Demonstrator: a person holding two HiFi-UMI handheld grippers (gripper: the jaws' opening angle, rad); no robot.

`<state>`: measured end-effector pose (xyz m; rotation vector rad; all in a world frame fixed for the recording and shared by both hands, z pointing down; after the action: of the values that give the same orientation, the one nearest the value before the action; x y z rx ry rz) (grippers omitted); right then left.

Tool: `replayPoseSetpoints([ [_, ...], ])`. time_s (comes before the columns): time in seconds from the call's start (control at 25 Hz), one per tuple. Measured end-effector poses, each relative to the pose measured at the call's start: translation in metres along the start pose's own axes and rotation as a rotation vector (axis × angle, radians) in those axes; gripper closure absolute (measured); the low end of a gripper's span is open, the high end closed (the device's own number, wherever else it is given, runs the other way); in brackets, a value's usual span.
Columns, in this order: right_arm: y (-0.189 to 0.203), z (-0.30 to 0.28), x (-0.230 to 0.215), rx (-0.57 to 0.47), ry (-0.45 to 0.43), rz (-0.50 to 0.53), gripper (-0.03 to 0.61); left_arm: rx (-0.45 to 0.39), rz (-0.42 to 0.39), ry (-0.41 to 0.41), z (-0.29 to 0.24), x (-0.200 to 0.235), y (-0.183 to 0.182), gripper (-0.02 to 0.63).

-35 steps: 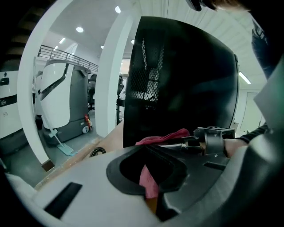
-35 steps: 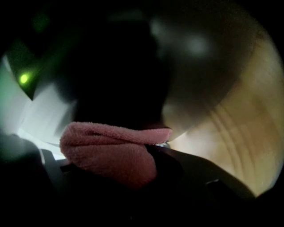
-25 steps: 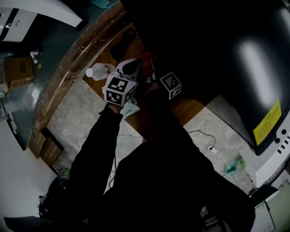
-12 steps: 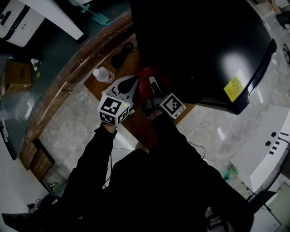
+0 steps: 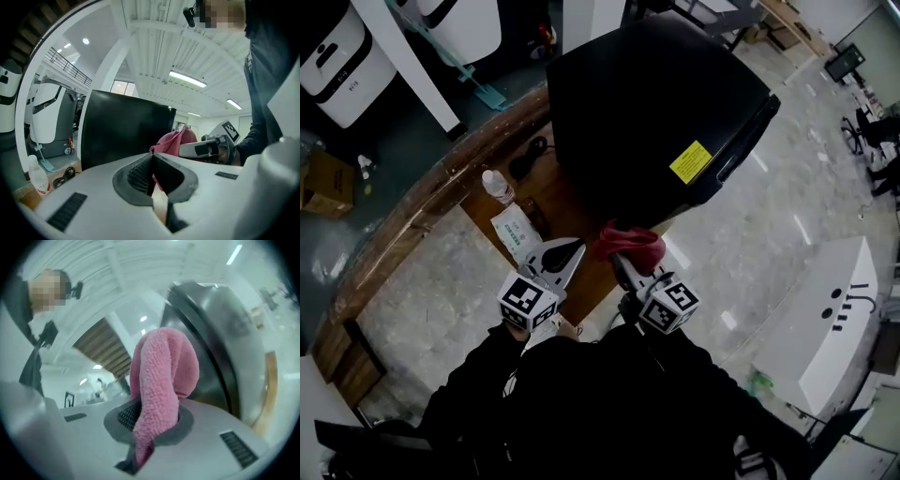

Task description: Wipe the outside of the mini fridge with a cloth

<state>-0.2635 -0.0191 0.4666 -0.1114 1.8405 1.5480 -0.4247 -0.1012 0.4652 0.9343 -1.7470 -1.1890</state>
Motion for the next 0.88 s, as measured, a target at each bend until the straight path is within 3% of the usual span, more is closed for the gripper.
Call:
replayPoseSetpoints([
  [0.32,-0.009,0.096,0.022,0.12,-0.131,0.187,0.551,-0.055,0.001,-0.021,0.007,-0.114,0.001,0.606],
  [0.64,-0.019,0.154,0.032,0.135,-0.212,0.204,0.551,-0.106,0.004,-0.133,0.026,-0.187,0.014,0.607],
  [0.88,-0.007,0.198,0.034,0.2,-0.256,0.27,0.551,-0.119,0.023,-0.17,0.032,-0.236,0.034,0.607],
])
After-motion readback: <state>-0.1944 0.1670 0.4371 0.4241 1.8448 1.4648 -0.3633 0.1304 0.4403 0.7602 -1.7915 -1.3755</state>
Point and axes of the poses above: the fingertips, and each gripper's own axes: z backward along the fingers, x to its left, y out of its underside, the point moved 8 cm from there along z, backward along the fingers, and after that the axes turned 9 degrees about -y, right-handed, at the moved point
